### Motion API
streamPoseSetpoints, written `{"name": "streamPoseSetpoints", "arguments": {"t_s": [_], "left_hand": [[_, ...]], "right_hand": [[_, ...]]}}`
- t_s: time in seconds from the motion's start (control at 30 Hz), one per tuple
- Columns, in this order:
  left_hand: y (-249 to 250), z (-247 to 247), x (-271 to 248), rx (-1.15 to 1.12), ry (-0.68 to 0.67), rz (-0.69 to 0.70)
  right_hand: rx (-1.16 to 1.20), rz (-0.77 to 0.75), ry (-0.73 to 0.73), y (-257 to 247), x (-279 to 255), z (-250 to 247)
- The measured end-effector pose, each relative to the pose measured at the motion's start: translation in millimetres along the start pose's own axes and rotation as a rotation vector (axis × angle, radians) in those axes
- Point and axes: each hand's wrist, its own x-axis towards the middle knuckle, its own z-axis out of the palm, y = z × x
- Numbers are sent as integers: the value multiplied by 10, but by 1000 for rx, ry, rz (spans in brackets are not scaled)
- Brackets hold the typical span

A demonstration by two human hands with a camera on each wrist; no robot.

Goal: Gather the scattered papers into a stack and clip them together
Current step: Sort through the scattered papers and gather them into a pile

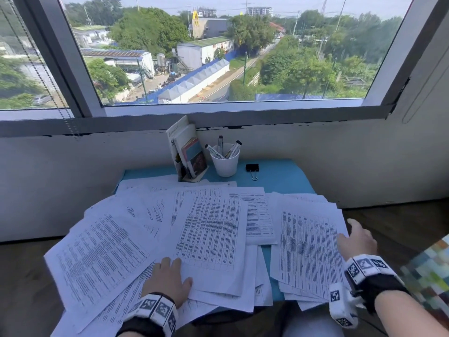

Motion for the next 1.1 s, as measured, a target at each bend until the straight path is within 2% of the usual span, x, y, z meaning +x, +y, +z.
{"name": "streamPoseSetpoints", "arguments": {"t_s": [0.07, 0.13, 0.27, 0.33, 0.43, 0.57, 0.63, 0.77, 0.87, 0.93, 1.03, 1.1], "left_hand": [[-27, -65, 38, 21, 19, 17], [-61, -119, 72, 16, 57, 12], [-150, -147, 113, -58, 30, -48], [-167, -133, 104, -55, -27, -46], [-154, -93, 77, -13, -65, 6], [-182, -67, 95, -14, -59, 31], [-197, -73, 98, -22, -59, 46], [-363, -117, 91, -128, 23, 39], [-713, -187, 111, -135, 114, -83], [-927, -228, 138, -93, 52, -142], [-1058, -280, 174, -84, -60, -146], [-1042, -301, 197, -65, -41, -124]], "right_hand": [[79, -151, -25, -297, -196, 112], [148, -254, -176, -609, -453, 262], [243, -226, -613, -996, -899, 706], [191, -224, -677, -1107, -1073, 861], [110, -195, -610, -1208, -1230, 1027], [340, -19, -586, -1220, -1302, 1165], [358, 18, -552, -1185, -1309, 1200], [330, -16, -565, -1076, -1307, 1224], [302, -59, -596, -1024, -1290, 1204], [315, -52, -575, -971, -1244, 1204], [387, 17, -523, -892, -1196, 1226], [451, 73, -520, -865, -1191, 1230]]}}
